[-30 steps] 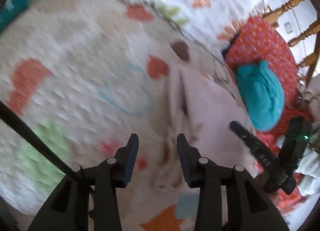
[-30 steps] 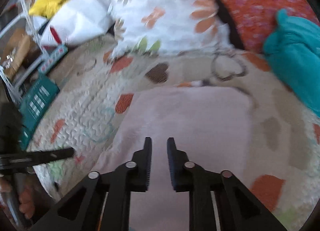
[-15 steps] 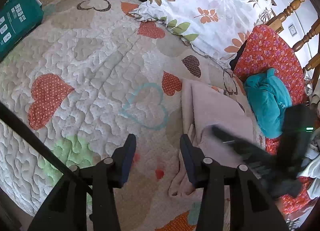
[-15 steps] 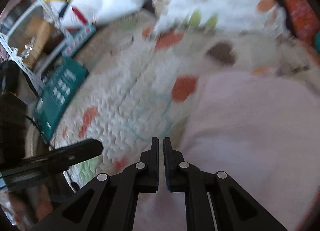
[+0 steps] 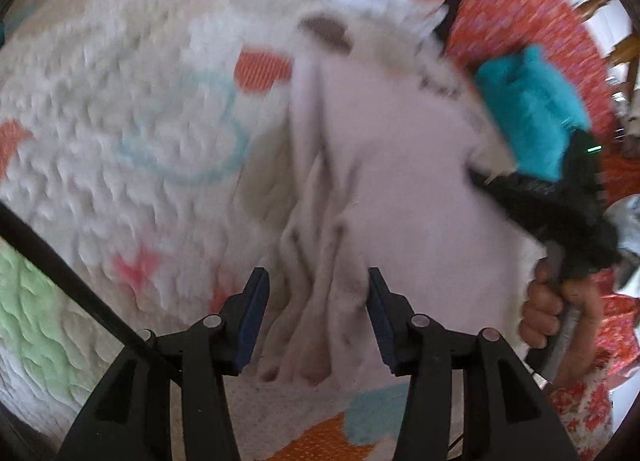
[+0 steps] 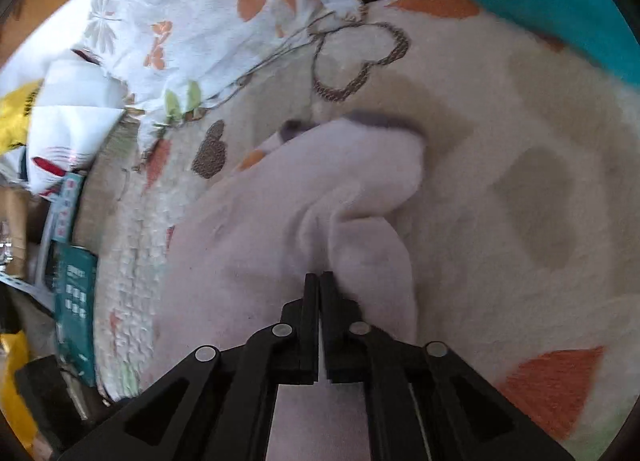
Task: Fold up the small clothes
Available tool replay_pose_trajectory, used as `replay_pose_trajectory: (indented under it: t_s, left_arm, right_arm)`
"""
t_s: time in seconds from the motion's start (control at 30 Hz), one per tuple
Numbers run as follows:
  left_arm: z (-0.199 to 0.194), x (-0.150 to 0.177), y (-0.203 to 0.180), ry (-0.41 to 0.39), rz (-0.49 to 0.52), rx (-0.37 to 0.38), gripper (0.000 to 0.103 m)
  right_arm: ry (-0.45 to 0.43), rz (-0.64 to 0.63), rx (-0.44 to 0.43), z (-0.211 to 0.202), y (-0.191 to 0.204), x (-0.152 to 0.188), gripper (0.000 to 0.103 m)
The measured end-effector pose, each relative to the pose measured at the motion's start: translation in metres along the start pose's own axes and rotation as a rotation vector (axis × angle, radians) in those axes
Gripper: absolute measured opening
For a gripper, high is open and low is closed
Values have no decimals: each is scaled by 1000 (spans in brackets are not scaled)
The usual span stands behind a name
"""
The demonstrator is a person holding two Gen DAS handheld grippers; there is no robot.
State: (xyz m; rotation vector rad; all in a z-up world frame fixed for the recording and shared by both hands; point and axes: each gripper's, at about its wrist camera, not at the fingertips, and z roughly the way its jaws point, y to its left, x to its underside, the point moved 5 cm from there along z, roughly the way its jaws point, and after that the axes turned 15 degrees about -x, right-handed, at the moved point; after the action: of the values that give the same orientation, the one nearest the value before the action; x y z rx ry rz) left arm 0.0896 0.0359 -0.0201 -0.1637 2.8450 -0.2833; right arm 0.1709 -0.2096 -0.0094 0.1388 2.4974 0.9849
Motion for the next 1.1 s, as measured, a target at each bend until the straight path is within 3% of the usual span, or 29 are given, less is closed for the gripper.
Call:
replay_pose_trajectory:
  t_s: [0.13,0.23,0.3,0.43,0.6,0.67,0.77,0.97,1.1]
  left_arm:
    - [0,0,-3,-4,1,-5,52]
    - [0,1,-7,-12,12,-23,54]
    - [0,0,-9,-14,16,-26,55]
    - [1,-1,-8,-14,21,-21,55]
    - [1,-1,-10,-21,46,-30,56]
    - [1,-1,-11,-21,49,-34,57]
    - [0,-1,-11,-25,56,-40,58]
    - [-16,0,-10,-98,57,-39,58]
    - [-32,4,-13,-168,94,-45,58]
  right_arm:
    - [9,-125,108,-8,25,-8,3]
    - [-54,-191,103,-18,41,-28,3]
    - [-39,-175,117,-9,41,-38,4]
    - [77,-142,313,35,6,-56,3]
    - [1,-224,450,42,4,-99,4]
    - [-40,-274,532,33,11,-110,17]
    - [-95,-286,471,7,27,-105,28]
    - [-73,-336,285,-50,56,-33,29]
    - [-13,-266,46,-72,61,29,29]
